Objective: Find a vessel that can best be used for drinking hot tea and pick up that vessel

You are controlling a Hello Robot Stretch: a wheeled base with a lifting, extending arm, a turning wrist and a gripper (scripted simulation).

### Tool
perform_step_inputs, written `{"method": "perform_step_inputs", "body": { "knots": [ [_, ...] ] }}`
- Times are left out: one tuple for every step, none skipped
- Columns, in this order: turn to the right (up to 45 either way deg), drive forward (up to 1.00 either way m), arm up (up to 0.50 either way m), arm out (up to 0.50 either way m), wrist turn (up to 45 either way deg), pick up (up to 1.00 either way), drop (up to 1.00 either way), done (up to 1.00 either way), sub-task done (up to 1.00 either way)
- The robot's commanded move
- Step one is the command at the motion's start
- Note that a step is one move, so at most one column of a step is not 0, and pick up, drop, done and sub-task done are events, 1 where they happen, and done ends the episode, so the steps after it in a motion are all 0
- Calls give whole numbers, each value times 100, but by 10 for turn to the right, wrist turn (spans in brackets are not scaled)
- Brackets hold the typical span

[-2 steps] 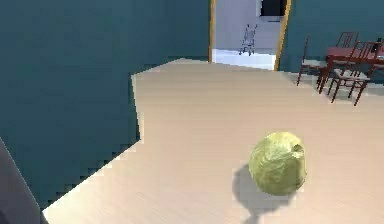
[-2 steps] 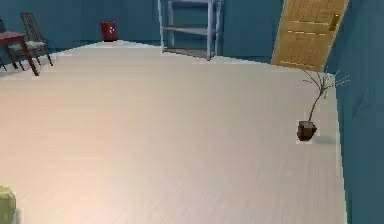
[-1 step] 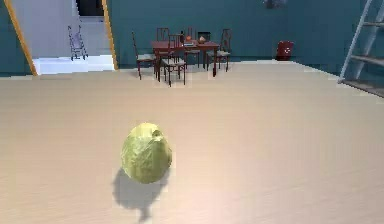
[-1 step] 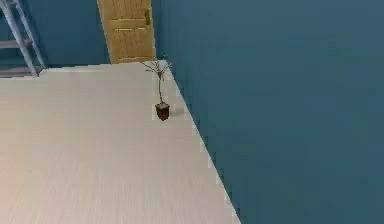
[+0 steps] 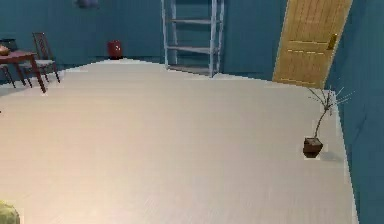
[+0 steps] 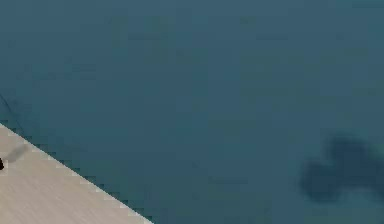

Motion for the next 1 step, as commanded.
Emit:
{"method": "perform_step_inputs", "body": {
  "knots": [
    [150,0,0,0,0,0,0,0,0]
  ]
}}
